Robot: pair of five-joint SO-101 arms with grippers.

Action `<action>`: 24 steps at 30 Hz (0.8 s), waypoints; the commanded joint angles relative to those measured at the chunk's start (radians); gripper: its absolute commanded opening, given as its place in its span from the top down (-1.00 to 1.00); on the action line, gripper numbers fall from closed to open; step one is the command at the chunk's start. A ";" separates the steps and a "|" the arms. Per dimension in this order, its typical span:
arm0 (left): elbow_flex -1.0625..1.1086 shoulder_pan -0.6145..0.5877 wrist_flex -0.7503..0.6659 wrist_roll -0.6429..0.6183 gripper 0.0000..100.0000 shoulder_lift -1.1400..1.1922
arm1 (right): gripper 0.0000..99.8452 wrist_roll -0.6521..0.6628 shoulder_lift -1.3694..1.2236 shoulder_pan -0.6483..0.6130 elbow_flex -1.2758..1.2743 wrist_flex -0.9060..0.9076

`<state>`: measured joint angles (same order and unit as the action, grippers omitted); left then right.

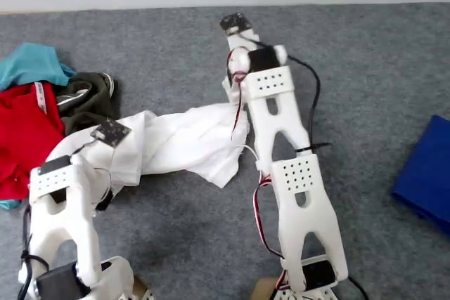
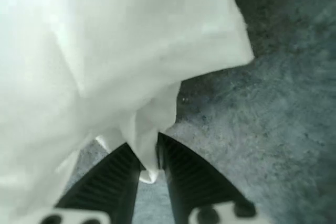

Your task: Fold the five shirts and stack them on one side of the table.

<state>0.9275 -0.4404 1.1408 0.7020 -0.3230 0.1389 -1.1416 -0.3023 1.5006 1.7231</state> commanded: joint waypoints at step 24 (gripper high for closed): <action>-1.392 0.327 0.583 -0.466 0.99 -0.011 | 0.98 0.140 0.743 0.374 0.153 0.067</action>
<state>-0.3460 -0.1565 1.7162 0.2739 -0.3230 0.2524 -0.5155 0.0046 1.6157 1.7522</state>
